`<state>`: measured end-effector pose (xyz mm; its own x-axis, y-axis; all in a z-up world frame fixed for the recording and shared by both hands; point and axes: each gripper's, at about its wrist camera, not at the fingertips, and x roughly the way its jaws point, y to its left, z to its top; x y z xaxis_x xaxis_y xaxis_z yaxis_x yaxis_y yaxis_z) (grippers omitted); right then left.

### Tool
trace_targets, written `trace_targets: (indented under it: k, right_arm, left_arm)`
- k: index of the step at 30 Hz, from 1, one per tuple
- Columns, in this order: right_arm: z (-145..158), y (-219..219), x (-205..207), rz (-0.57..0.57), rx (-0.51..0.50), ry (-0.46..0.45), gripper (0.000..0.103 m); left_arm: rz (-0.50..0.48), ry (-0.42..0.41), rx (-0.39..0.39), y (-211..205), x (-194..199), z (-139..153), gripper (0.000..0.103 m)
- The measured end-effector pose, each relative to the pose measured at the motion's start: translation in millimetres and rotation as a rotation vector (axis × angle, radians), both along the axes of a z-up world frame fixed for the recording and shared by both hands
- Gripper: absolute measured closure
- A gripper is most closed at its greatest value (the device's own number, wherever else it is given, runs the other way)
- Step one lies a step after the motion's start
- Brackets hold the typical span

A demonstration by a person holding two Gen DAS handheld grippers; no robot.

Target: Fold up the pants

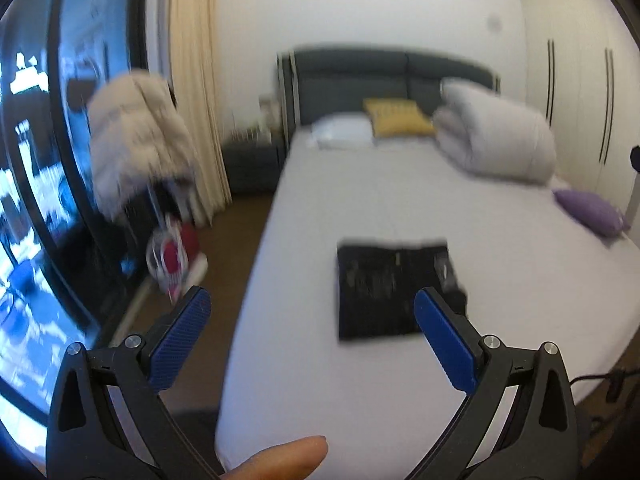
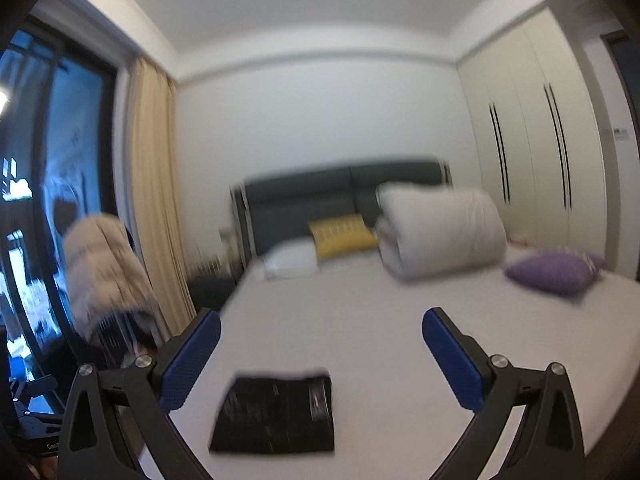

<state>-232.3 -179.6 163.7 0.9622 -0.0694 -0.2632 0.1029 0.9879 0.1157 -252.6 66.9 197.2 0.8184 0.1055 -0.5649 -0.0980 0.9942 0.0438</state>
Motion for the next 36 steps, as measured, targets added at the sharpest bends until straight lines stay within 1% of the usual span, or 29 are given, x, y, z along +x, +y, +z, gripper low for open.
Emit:
trace_targets:
  k: [2, 5, 9, 10, 12, 17, 26, 27, 36]
  right_arm:
    - [-21, -1, 13, -0.004, 0.027, 0.099, 0.000]
    - [-48, 2, 23, -0.027, 0.049, 0.210, 0.000]
    - [-78, 12, 26, -0.015, 0.033, 0.300, 0.000]
    - [-83, 15, 22, -0.009, 0.026, 0.308, 0.000]
    - [-89, 23, 21, 0.000, -0.007, 0.325, 0.000]
    - [-91, 38, 21, 0.024, -0.069, 0.336, 0.000]
    - [-96, 45, 27, 0.074, -0.052, 0.383, 0.000]
    - [-96, 45, 28, 0.077, -0.050, 0.387, 0.000]
    - [-104, 43, 33, 0.079, -0.024, 0.445, 0.000]
  left_arm:
    - [0.003, 0.071, -0.014, -2, 9, -22, 0.000]
    - [0.010, 0.124, -0.018, -9, 21, -52, 0.000]
    - [0.007, 0.169, -0.027, -15, 38, -83, 0.000]
    - [0.006, 0.177, -0.031, -15, 49, -92, 0.000]
    - [0.005, 0.192, -0.032, -13, 62, -103, 0.000]
    - [-0.002, 0.222, -0.031, -14, 82, -121, 0.000]
    - [-0.004, 0.257, -0.042, -13, 93, -136, 0.000]
    - [-0.003, 0.258, -0.042, -12, 91, -132, 0.000]
    - [-0.005, 0.262, -0.040, -13, 89, -135, 0.000]
